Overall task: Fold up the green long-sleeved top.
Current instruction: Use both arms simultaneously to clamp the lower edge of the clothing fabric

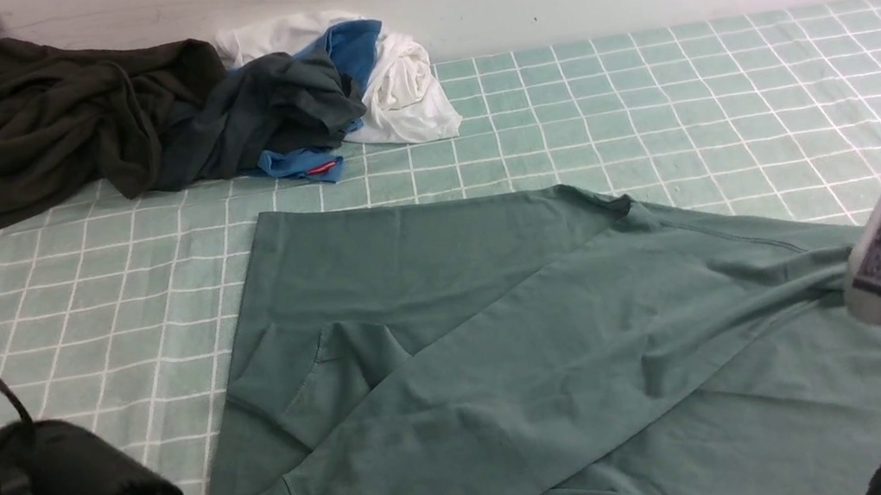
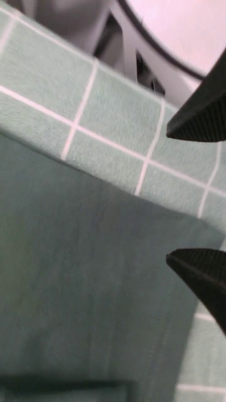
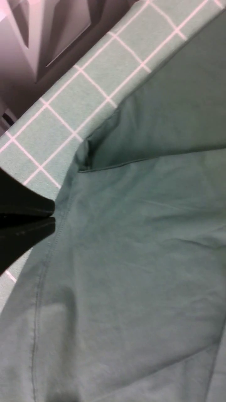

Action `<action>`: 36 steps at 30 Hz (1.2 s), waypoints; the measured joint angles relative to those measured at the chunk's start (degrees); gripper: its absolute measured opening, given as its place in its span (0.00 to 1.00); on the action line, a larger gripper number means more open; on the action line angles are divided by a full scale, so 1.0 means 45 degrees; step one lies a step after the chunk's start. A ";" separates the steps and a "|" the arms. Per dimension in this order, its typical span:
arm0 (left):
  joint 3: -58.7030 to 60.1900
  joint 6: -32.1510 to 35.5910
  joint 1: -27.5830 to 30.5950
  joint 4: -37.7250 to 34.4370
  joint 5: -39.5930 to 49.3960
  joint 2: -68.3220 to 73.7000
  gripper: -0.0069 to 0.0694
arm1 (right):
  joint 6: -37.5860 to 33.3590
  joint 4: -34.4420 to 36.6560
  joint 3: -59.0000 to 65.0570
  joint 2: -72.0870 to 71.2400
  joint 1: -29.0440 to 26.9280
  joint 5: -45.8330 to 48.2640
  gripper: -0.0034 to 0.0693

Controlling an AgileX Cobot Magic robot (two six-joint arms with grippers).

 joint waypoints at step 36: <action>0.0973 -0.0838 -0.0245 0.2001 -0.2988 0.1106 0.42 | -0.0197 -0.0042 0.0222 -0.0003 0.0000 0.0000 0.03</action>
